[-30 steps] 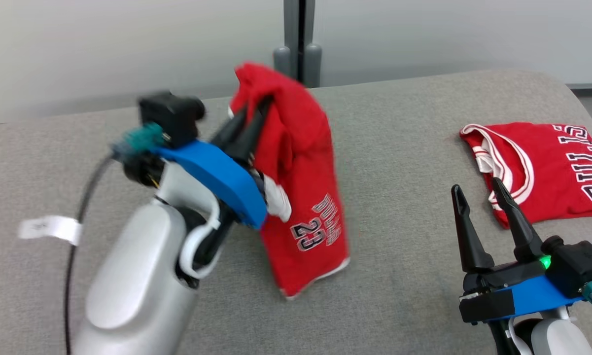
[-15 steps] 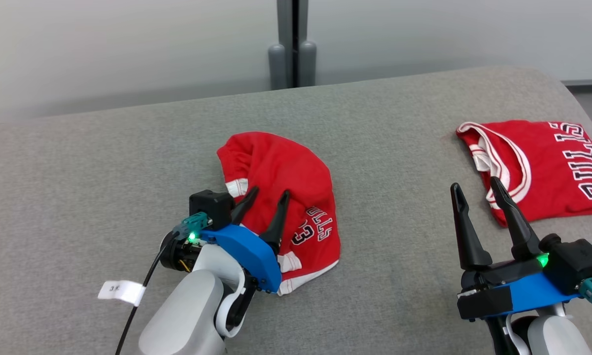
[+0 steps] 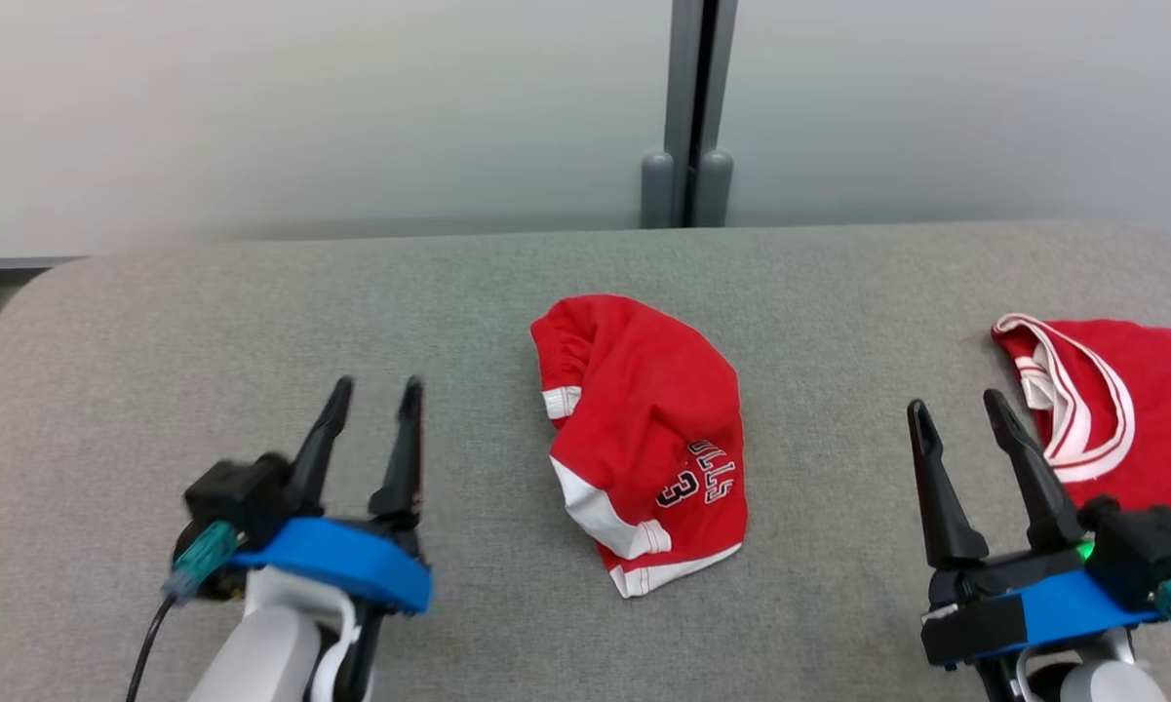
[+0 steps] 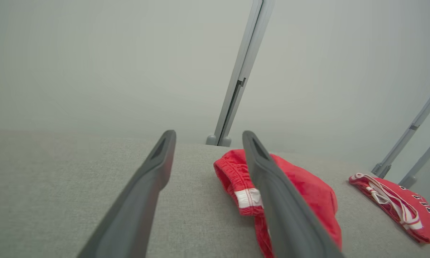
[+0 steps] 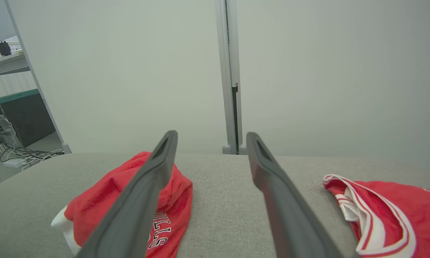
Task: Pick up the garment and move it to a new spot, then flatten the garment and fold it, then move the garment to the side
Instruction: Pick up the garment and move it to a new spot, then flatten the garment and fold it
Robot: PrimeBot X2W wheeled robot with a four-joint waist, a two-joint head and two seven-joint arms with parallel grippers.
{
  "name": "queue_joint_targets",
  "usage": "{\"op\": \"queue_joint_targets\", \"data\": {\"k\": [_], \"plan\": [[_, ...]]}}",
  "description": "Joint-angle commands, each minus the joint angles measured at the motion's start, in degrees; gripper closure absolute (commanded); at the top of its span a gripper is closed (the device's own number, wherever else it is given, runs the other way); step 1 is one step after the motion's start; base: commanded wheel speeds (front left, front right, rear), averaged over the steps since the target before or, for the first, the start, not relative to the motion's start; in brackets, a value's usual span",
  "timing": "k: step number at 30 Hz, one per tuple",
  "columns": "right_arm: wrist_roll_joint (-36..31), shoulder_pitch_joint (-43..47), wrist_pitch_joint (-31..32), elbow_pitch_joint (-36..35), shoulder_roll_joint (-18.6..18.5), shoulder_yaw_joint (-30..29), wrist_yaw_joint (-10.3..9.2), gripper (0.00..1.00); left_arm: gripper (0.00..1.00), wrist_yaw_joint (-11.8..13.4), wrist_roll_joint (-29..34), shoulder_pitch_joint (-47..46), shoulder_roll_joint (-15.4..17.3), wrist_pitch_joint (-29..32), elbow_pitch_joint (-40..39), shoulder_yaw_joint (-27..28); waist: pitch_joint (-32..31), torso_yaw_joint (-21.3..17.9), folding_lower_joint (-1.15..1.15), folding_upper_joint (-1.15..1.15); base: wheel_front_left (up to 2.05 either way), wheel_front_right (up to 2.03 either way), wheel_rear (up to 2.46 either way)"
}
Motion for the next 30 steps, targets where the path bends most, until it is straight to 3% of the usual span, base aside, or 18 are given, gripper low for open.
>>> {"op": "queue_joint_targets", "data": {"k": [1,15,30], "plan": [[0.2,1.4,0.1,0.3,0.0,-0.3,0.02,0.0,0.0,0.9,0.9,2.2,1.4,-0.4,-0.6,0.9,-0.7,0.4,0.0,0.0,0.0,0.0,0.0],[1.0,6.1,1.6,2.8,1.0,-1.8,0.02,0.0,0.0,5.8,2.2,12.1,7.7,-0.9,-4.9,8.1,-3.3,0.5,0.0,0.0,0.0,0.0,0.0],[1.0,5.9,1.3,5.4,1.8,-3.1,0.03,0.0,0.0,6.7,2.8,15.0,7.7,-1.0,-7.6,9.2,-2.6,-0.9,0.0,0.0,0.0,0.0,0.0]]}}
